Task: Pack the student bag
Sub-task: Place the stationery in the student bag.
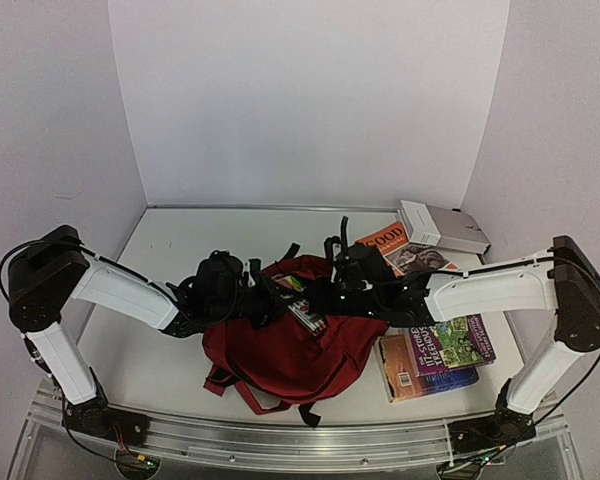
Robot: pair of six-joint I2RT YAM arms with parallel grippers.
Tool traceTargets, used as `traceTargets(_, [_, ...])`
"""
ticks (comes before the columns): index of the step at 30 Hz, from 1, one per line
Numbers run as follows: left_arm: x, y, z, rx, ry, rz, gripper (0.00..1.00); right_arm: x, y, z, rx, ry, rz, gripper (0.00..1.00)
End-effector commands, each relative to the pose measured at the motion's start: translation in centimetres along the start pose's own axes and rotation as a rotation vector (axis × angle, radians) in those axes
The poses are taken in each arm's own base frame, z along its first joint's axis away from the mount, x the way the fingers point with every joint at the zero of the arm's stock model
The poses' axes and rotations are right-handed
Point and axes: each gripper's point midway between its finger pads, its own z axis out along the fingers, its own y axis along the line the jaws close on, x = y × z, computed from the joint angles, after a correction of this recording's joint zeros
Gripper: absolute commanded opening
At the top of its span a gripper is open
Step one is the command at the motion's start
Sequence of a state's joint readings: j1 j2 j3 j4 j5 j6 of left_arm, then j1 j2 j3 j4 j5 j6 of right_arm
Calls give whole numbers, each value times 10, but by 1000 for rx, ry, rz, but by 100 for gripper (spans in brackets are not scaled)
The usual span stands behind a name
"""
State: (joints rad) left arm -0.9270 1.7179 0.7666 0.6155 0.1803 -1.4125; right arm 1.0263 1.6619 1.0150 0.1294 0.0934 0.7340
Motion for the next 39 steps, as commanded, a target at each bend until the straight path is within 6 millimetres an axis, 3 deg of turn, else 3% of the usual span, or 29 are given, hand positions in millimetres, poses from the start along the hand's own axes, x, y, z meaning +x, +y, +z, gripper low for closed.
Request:
traceTargets(1, [-30,-51,2,131,-137,68,0,-43,94,-38,-291,-101,11,0])
traceTargets(6, [-26,-40,12,58,-96,76,5,-42,93,-40,-285,-102,-25,0])
traceTargets(11, [-8,-8,25,-68,20,79,18,-43,84,-41,-249,-116,-25,0])
traceTargets(13, [-2,8,24,-123,60,76,20,-44,79,-41,-223,-125,-18,0])
traceTargets(18, [5,28,15,-192,122,93,25,-40,68,-36,-179,-128,-13,0])
traceTargets(27, [2,17,-13,-287,134,236,54,-34,56,-29,-131,-123,-19,0])
traceTargets(32, [7,23,-27,-320,151,224,68,-30,53,-22,-115,-112,-24,0])
traceTargets(36, [16,22,-31,-295,184,192,72,-29,54,-19,-110,-107,-27,0])
traceTargets(39, [20,14,-33,-262,184,192,67,-28,54,-16,-106,-105,-30,0])
